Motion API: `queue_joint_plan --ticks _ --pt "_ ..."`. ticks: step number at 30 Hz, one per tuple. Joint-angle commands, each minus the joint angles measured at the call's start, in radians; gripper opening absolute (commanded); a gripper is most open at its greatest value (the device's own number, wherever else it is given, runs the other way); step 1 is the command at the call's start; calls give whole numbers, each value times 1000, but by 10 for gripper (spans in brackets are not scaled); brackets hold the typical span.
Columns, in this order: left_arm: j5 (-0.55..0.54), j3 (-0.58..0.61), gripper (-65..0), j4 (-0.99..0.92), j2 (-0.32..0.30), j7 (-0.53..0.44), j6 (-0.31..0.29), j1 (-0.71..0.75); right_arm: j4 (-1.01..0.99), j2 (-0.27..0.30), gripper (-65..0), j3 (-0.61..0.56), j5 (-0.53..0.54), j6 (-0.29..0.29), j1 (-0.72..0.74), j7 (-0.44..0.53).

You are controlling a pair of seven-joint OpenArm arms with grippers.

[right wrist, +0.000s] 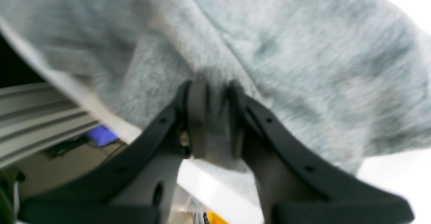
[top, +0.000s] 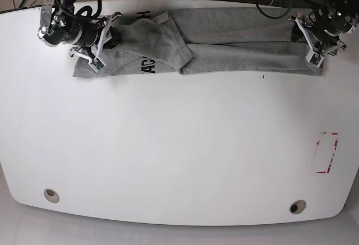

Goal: Layout the t-shirt on the table in an organized manner, then fold the t-shirt properly
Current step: 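Grasp both ends of the folded strip with the grippers and press flat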

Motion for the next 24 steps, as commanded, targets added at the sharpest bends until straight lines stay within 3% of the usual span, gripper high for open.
queue_joint_plan --ticks 1,13,24 --pt "-8 -3 -254 -19 -11 -14 -1 -9 -5 -4 -547 5 -64 1 4 61" --pt "-7 103 -254 -165 -43 -14 -1 -163 -289 -2 -547 11 -270 1 79 319" --pt "-8 154 -254 -219 -43 -9 -1 -282 -467 58 -549 32 -291 1 156 439"
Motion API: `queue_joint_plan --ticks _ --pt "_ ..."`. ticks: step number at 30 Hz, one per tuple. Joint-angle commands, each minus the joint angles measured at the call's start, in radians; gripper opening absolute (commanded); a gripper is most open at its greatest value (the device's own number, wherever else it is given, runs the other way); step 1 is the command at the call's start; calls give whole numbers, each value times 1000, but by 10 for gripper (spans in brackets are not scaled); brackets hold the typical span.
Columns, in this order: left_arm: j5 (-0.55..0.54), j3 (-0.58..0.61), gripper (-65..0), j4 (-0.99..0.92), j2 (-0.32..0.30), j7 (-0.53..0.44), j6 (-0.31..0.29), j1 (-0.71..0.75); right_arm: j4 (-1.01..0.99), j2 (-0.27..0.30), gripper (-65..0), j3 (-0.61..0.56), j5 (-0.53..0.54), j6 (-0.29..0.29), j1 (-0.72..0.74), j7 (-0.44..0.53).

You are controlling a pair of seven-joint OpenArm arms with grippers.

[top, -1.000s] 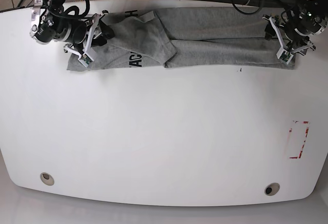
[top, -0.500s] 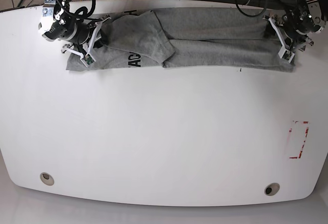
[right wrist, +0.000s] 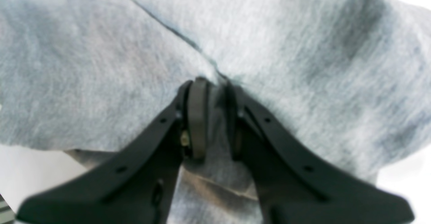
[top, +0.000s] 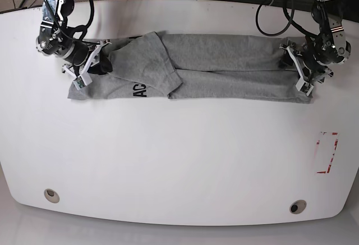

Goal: Layout the t-shirt on the table in an organized manner, then fold the t-shirt properly
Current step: 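Grasp both ends of the folded strip with the grippers and press flat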

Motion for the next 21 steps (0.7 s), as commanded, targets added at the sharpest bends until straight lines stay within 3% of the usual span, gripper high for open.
queue_joint_plan --ticks 1,11,18,21 --pt "7 -2 -254 14 -10 18 -1 -8 -15 25 -549 0 -89 -29 7 -92" --pt "-24 -75 -249 134 -10 65 -1 -6 -14 34 -549 0 -89 -29 16 -92" --pt "-153 -219 -244 181 -5 168 -1 -11 23 30 -549 -3 -89 -29 10 -92" --pt "-237 -283 -210 174 -8 188 -1 -25 24 28 -549 -3 -87 -29 10 -95"
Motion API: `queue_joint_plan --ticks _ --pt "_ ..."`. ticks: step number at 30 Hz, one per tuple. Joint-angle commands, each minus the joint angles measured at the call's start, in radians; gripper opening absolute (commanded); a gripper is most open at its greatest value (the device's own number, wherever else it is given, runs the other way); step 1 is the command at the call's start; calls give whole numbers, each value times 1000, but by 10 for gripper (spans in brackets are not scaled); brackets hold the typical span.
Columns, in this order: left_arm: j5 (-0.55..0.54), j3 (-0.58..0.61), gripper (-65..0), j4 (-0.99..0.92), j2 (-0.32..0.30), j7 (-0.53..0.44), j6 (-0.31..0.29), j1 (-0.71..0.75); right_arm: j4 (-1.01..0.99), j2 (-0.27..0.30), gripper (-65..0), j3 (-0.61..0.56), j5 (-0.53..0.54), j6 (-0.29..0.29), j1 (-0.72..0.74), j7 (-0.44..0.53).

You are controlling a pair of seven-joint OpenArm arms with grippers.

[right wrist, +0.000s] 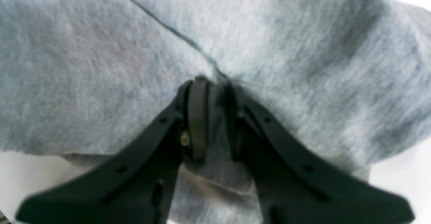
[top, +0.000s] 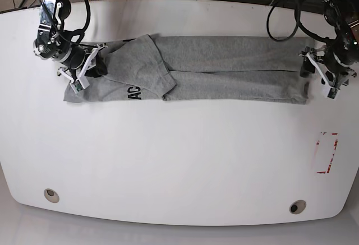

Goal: Layout the t-shirt on the table in an organized manner, then fold the t-shirt properly
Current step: 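Grasp both ends of the folded strip with the grippers and press flat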

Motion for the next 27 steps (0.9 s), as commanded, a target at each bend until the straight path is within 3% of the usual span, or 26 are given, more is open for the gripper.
queue_joint_plan --ticks 1,10,27 --pt "-73 -40 -200 8 -16 -1 -1 -25 0 14 -549 3 -55 -16 -8 -62" --pt "-180 -142 -172 -150 -18 22 -1 -72 2 -2 -549 1 -55 -16 -5 -73" --pt "-179 -76 -172 -367 -16 17 -1 -154 2 -12 -549 1 -55 -16 -7 -73"
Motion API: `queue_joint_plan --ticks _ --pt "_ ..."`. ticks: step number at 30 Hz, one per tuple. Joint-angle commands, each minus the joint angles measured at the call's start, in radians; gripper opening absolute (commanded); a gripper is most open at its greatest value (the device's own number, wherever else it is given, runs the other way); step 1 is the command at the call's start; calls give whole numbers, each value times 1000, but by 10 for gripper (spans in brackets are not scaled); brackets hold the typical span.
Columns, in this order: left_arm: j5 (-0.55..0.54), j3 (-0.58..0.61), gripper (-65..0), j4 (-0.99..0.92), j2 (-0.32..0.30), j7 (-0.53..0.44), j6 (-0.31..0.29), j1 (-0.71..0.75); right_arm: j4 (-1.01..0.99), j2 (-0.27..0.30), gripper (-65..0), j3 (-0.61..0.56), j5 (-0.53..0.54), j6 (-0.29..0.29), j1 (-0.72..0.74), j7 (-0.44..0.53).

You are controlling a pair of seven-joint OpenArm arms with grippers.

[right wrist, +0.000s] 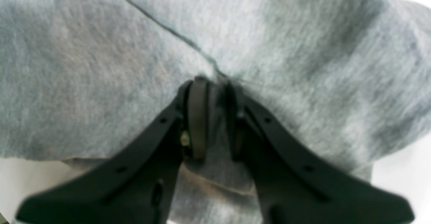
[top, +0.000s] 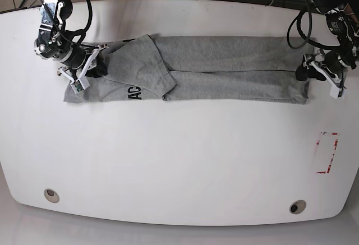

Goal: Layout the t-shirt on the table in an organized manner, then fold the t-shirt properly
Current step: 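Grasp both ends of the folded strip with the grippers and press flat, then fold the strip end with the left gripper toward the right gripper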

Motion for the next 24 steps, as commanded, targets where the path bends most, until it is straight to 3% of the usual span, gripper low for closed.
queue_joint_plan --ticks 1,12,15,21,24 --pt "-18 12 -172 2 -18 -18 -2 -15 -3 5 -549 -2 -52 -9 -7 -62" --pt "-17 123 -185 -28 -17 -43 -2 -19 -1 5 -549 1 -52 -9 -7 -62" --pt "-17 143 -253 -23 -15 -43 -2 -15 -1 5 -549 1 -52 -9 -7 -62" --pt "-17 183 -486 -26 -15 -43 -2 -12 -1 4 -549 1 -52 -9 -7 -62" --pt "-17 193 -572 -22 -17 -43 -2 -10 -1 4 -549 3 -52 -9 -6 -62"
